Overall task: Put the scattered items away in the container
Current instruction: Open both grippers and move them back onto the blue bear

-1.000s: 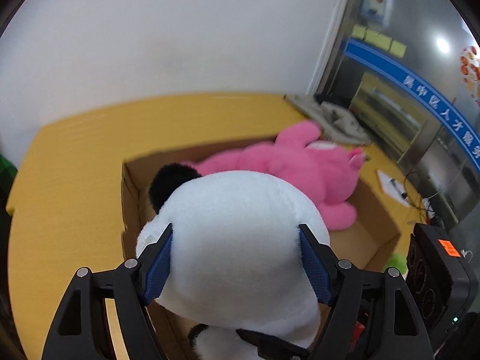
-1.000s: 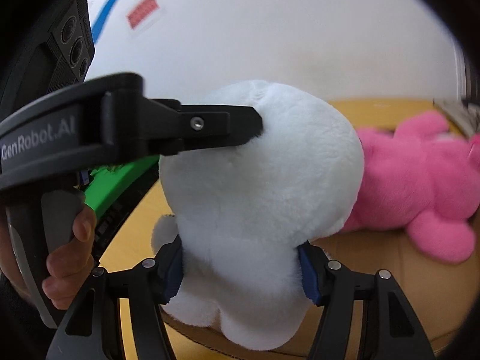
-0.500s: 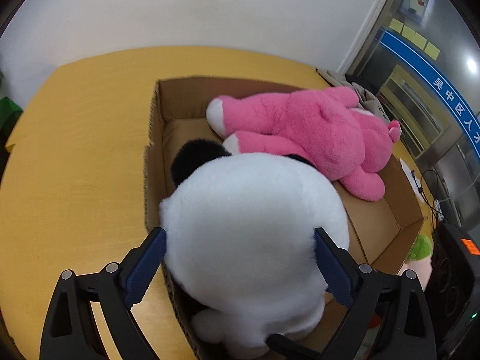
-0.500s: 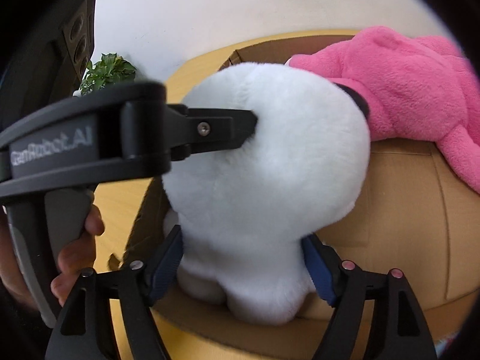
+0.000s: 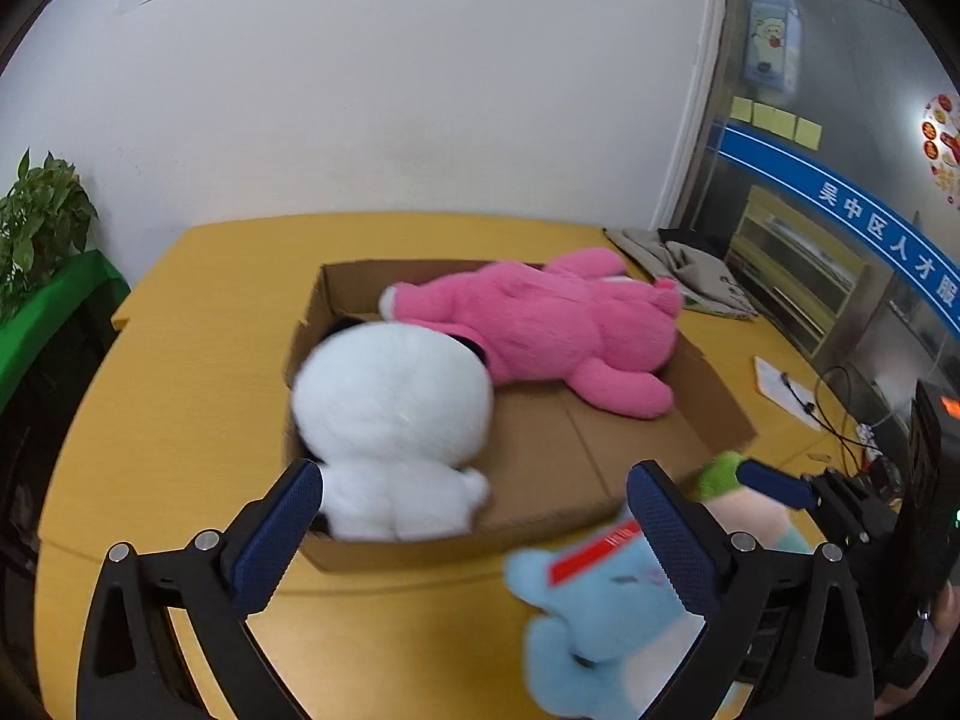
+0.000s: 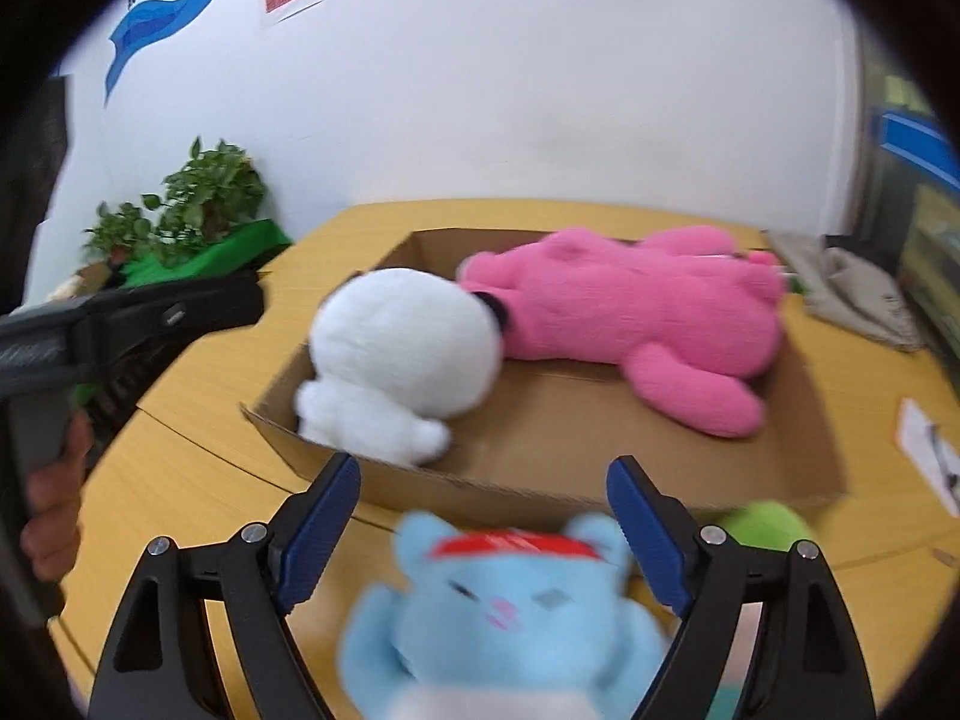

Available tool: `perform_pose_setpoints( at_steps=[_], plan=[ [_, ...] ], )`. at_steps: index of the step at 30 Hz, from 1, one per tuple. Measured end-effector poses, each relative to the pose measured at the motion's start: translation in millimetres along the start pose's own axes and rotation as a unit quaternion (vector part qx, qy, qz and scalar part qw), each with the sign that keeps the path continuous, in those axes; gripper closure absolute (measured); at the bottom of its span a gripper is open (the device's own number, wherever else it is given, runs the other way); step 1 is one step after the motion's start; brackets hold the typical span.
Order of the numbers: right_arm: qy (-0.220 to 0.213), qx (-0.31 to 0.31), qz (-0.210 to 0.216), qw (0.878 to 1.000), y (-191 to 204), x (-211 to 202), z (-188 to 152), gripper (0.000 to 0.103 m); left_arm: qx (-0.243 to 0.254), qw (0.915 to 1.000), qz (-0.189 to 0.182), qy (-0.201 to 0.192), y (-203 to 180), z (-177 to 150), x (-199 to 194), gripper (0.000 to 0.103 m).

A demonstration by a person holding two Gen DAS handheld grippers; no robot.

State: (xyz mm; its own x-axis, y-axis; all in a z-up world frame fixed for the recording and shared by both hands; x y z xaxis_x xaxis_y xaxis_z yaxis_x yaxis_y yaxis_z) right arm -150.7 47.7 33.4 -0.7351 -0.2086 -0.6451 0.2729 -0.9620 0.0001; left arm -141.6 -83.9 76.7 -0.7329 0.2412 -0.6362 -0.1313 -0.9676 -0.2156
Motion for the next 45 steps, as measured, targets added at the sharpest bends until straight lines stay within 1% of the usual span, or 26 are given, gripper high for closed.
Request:
perform_pose_setpoints(
  at_steps=[3,5,7,13,21,25,33,45],
  plan=[
    [-0.004,-0.004,-0.027,1.000,-25.2,-23.2,-10.0,0.019,0.005,0.9999,0.008,0.003,-23.4,-15.6,-2.6,0.000],
    [-0.007,-0.002,-0.040,0.999,-32.3,-42.1,-11.2,0.019,-0.001,1.0000,0.000,0.007,-34.0,-23.9,-2.4,0.000],
    [-0.007,-0.001,-0.047,0.999,-35.5,-46.3,-17.3,0.019,-0.009,0.9998,-0.012,0.011,-41.9,-30.9,-1.9,0.000],
    [-0.006,0.006,-0.053,0.999,-49.3,-54.8,-29.1,0.019,-0.012,0.9996,-0.014,0.019,-55.9,-37.5,-2.8,0.000],
    [-0.011,0.005,-0.053,0.999,-54.0,-58.2,-31.2,0.019,-0.018,0.9996,-0.012,0.017,-61.0,-45.1,-6.6,0.000],
    [-0.011,0.005,-0.051,0.999,-53.2,-60.0,-31.0,0.019,-0.015,0.9998,-0.002,0.013,-62.3,-48.0,-7.8,0.000],
    [-0.006,0.001,-0.053,0.999,-51.5,-59.1,-32.1,0.019,-0.029,0.9994,-0.008,0.015,-56.3,-52.3,-9.4,0.000],
    [0.000,0.003,-0.056,0.998,-51.0,-56.5,-34.3,0.019,-0.029,0.9992,-0.019,0.018,-59.2,-56.2,-10.2,0.000]
  ],
)
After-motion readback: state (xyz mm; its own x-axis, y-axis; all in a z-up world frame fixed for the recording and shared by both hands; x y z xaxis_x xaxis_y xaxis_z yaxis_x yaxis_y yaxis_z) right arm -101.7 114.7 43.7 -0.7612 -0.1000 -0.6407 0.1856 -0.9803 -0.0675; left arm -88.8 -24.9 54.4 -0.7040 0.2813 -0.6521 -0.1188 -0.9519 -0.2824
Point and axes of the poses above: each gripper's, at about its wrist camera, not at the fingertips, and x roughly the way its jaws point, y to its left, z to its top, the point moved 2 cm from there along x, roughly the way its jaws point, and after that the axes turned 4 degrees about -x, right-handed, at the moved point
